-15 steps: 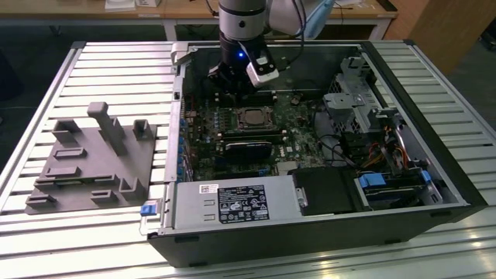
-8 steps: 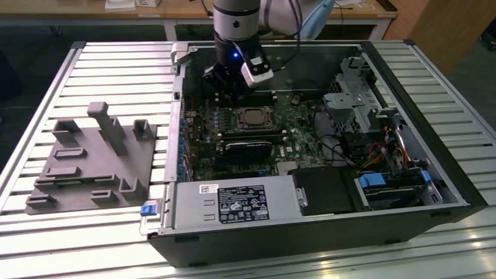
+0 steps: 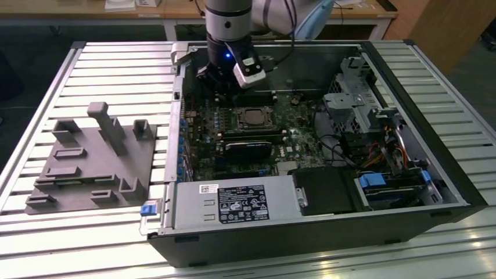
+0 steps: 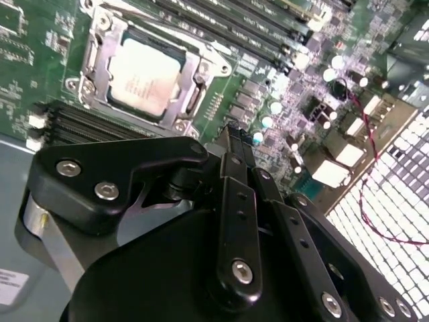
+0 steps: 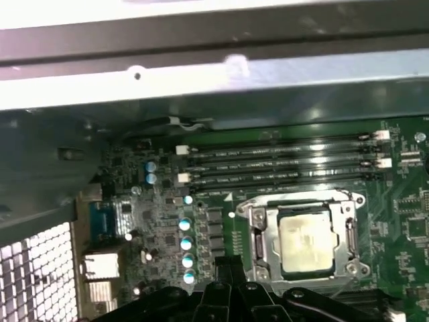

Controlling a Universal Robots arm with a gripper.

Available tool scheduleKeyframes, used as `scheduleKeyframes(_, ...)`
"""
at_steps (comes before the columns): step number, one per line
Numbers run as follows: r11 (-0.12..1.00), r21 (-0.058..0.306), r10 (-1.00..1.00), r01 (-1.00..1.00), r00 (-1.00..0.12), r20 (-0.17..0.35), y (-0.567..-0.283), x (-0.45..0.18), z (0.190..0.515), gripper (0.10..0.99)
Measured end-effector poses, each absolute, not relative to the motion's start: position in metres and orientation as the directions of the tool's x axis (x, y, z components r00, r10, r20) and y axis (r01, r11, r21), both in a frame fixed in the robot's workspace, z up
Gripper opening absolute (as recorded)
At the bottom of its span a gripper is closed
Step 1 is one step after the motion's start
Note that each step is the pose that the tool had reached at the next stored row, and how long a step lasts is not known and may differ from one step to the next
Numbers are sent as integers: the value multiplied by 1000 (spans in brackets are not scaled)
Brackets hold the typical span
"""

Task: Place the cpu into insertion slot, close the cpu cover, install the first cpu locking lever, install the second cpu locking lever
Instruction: 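Install the first cpu locking lever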

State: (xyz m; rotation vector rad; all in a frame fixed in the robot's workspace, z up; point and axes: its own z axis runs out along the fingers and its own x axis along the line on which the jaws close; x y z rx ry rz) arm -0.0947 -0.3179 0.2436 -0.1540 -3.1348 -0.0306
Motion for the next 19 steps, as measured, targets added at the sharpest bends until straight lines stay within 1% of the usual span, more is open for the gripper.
scheduleKeyframes(2,994,39,98,98,-995,6,-318,-97,244,106)
scheduleKeyframes(7,990,106,97,98,-995,12,-318,-103,243,106)
scheduleKeyframes(16,960,262,94,98,-995,28,-318,-107,243,106)
scheduleKeyframes(19,959,265,94,98,-995,28,-318,-107,243,106)
